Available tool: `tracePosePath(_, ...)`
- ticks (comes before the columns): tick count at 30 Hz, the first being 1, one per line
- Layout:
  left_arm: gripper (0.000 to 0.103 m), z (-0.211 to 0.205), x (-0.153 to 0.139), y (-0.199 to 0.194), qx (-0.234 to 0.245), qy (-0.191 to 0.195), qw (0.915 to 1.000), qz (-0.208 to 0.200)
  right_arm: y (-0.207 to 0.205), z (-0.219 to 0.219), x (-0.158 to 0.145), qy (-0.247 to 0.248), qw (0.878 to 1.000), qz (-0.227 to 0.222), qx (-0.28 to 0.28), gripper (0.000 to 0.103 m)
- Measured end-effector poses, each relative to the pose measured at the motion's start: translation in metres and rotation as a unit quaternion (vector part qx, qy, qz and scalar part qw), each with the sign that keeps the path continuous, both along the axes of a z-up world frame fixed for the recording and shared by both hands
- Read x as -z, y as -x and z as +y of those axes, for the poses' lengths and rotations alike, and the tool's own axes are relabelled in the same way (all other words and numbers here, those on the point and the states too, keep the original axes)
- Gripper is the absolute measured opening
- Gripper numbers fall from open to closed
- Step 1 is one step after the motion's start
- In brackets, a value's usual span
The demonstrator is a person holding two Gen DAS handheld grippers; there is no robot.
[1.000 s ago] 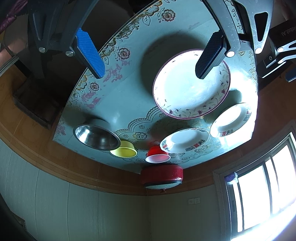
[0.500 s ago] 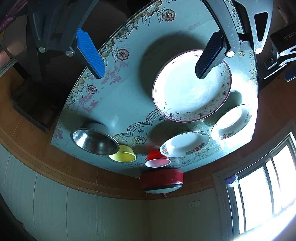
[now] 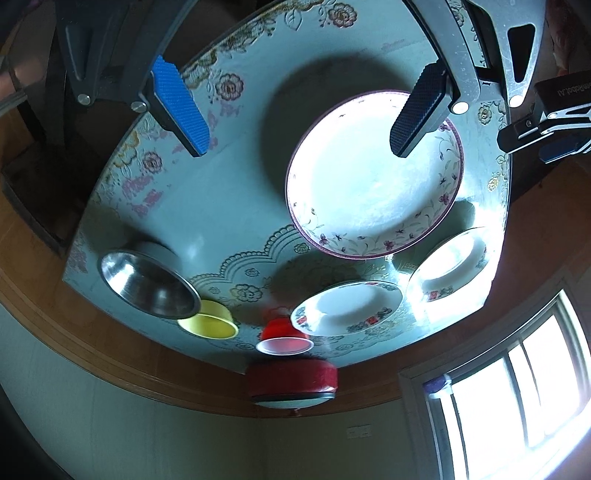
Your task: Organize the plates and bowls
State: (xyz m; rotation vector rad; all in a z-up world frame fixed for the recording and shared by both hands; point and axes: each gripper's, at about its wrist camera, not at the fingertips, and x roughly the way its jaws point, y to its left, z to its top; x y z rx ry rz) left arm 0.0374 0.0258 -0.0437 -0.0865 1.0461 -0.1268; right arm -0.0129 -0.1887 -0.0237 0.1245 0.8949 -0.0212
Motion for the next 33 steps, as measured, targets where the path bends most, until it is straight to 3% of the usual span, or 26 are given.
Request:
tracePosePath(9, 0.103, 0.016, 0.023, -0.023, -0.033, 0.085, 0.9942, 0.057, -0.039, -0.006, 0.017, 0.027, 0.999, 0.028, -0.036, 0.097)
tracePosePath(15, 0.103, 0.015, 0.034, -0.039, -0.031, 0.041, 0.9968, 0.061, -0.064, -0.010, 0.030, 0.004, 0.997, 0.040, -0.065, 0.087)
tracePosePath(19, 0.098, 0.020, 0.038, -0.047, -0.043, 0.065, 0.9951, 0.061, -0.086, -0.014, 0.044, -0.017, 0.995, 0.065, -0.075, 0.072)
tracePosePath(21, 0.088, 0.020, 0.042, -0.052, -0.044, 0.063, 0.9949, 0.065, -0.096, -0.016, 0.051, -0.023, 0.994, 0.075, -0.078, 0.068)
tracePosePath(31, 0.086, 0.009, 0.051, -0.064, -0.035, 0.043, 0.9971, 0.053, -0.123, -0.011, 0.078, -0.037, 0.987, 0.108, -0.110, 0.040)
tracePosePath(33, 0.082, 0.006, 0.051, -0.066, -0.029, 0.036, 0.9977, 0.050, -0.125, -0.009, 0.079, -0.037, 0.987, 0.108, -0.116, 0.034)
